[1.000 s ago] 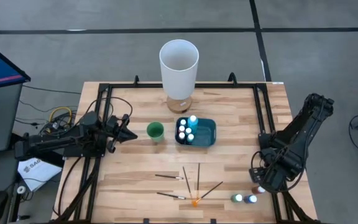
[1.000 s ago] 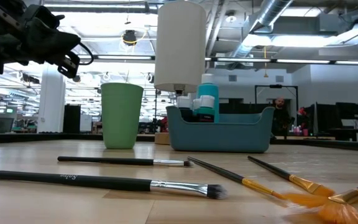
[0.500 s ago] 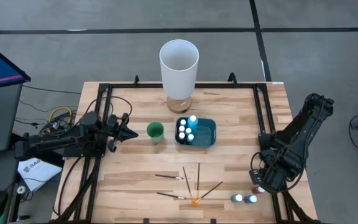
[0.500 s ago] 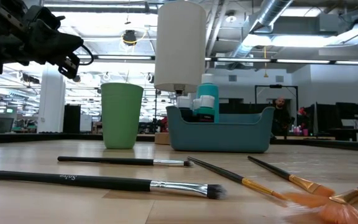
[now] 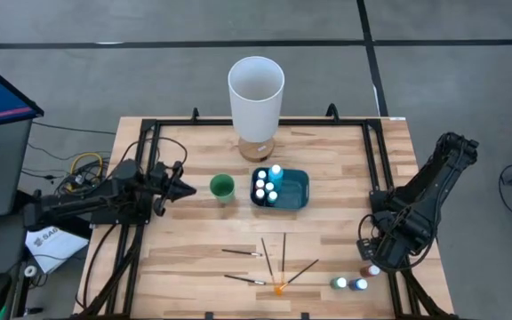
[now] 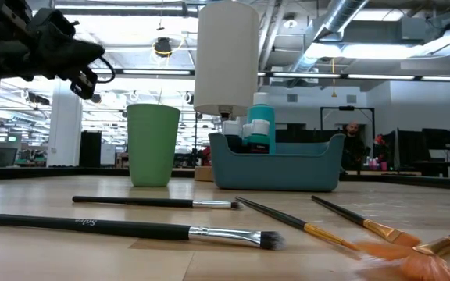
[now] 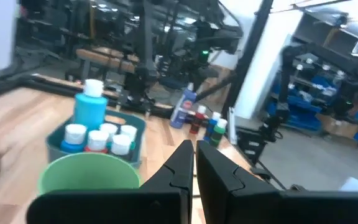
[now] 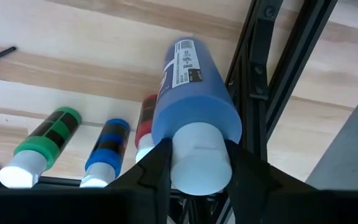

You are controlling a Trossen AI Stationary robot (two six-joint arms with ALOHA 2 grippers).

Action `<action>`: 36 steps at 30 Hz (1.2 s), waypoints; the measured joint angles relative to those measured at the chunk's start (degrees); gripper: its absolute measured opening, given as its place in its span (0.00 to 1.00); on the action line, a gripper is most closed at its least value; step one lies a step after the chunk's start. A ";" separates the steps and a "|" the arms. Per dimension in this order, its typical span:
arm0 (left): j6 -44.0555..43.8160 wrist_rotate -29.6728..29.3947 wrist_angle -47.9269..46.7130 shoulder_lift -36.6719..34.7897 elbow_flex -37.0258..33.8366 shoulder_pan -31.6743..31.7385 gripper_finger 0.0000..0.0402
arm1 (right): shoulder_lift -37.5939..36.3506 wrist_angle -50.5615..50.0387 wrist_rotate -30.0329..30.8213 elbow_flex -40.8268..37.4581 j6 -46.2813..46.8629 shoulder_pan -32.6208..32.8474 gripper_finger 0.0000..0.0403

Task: Pick & Place Paint Supplies
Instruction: Put the large purple paint bottle into the green bin

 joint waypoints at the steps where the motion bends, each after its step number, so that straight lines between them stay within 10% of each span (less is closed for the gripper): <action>1: -0.01 -1.57 -2.24 -0.69 -0.01 -0.01 0.02 | 0.02 0.02 -0.02 0.02 0.00 0.00 0.28; 20: 1.70 -41.40 -13.14 -6.55 0.04 -11.40 0.02 | -0.40 -3.10 0.34 0.20 -7.39 -1.05 0.28; 36: 3.59 -44.67 -13.14 -6.64 0.70 -16.31 0.02 | -3.24 -13.28 12.51 11.00 -39.22 -22.91 0.28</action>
